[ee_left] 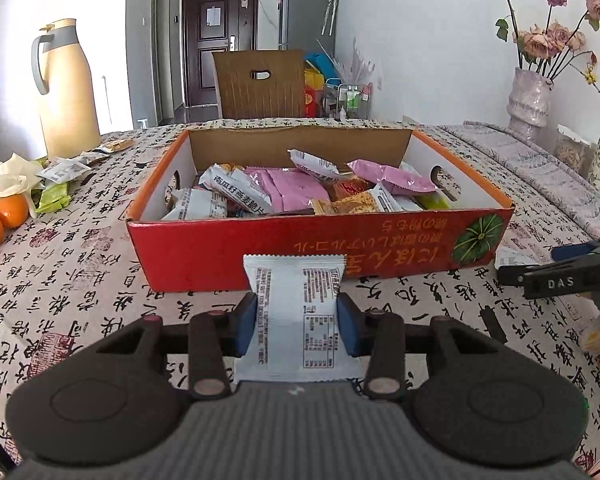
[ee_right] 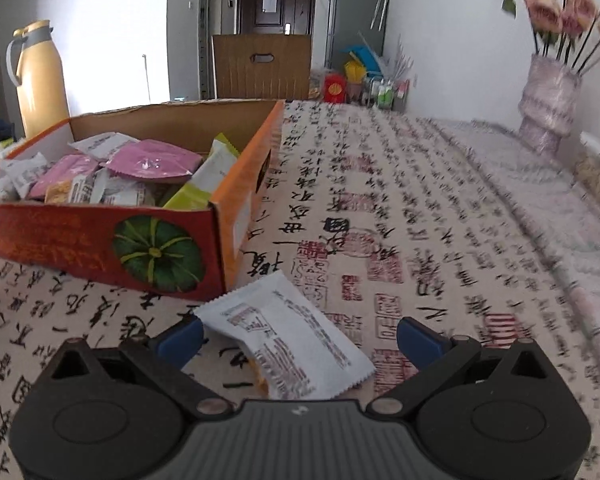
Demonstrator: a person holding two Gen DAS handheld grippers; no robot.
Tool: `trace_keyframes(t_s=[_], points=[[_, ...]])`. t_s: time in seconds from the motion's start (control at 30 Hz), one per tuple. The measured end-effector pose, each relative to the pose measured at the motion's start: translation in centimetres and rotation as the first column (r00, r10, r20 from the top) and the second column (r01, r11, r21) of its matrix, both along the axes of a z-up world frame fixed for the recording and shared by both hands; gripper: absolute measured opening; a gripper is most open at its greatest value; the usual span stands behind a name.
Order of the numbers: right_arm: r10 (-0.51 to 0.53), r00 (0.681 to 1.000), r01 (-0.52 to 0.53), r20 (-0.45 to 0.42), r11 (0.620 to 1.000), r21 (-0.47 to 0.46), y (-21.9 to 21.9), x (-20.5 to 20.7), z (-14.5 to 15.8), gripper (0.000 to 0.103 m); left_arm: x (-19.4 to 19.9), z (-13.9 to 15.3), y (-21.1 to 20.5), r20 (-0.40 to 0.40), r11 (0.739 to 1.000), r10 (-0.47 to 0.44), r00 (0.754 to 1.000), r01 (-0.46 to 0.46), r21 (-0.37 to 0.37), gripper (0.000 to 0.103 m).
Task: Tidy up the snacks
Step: 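Grasp another white snack packet with the right tool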
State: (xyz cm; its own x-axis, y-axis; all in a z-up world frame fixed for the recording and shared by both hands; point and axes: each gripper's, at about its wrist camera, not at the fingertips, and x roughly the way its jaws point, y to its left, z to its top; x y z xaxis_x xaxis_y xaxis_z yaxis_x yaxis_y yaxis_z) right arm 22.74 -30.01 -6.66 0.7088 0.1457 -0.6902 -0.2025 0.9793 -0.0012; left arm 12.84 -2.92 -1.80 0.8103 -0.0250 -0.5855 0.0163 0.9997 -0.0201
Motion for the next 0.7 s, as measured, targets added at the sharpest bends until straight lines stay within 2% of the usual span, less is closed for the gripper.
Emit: trace_keyframes(t_s=[0.07,0.17,0.27,0.33,0.37,0.43,0.7], points=[[-0.006,1.0,0.007,-0.011,0.999,0.035,-0.3,0.5,-0.5,0.103,0.0,0.0,0.0,-0.001,1.0,0.0,1.0,0.0,0.0,0.042],[-0.014,1.0,0.014,0.006,0.999,0.038,-0.4,0.4,-0.7,0.103,0.0,0.0,0.0,-0.004,1.0,-0.001,1.0,0.001,-0.002,0.042],[0.003,1.0,-0.004,0.025,0.999,0.042,-0.2,-0.2,-0.6,0.087,0.0,-0.1,0.1,-0.004,1.0,-0.003,1.0,0.003,-0.007,0.042],[0.021,0.999,-0.022,0.038,0.999,0.043,-0.1,-0.8,-0.4,0.072,0.0,-0.1,0.1,-0.002,1.0,-0.005,1.0,0.005,-0.011,0.042],[0.031,0.999,-0.033,0.044,0.999,0.043,-0.1,-1.2,-0.2,0.068,-0.1,-0.1,0.2,-0.002,1.0,-0.006,1.0,0.006,-0.011,0.042],[0.049,0.998,-0.051,0.051,0.998,0.037,0.1,-1.7,0.1,0.051,-0.1,-0.1,0.2,-0.002,1.0,-0.011,1.0,0.011,-0.011,0.042],[0.021,0.995,-0.024,0.102,0.999,0.023,0.5,-5.8,0.4,0.041,-0.4,0.2,0.6,0.011,1.0,-0.013,1.0,0.013,-0.017,0.042]])
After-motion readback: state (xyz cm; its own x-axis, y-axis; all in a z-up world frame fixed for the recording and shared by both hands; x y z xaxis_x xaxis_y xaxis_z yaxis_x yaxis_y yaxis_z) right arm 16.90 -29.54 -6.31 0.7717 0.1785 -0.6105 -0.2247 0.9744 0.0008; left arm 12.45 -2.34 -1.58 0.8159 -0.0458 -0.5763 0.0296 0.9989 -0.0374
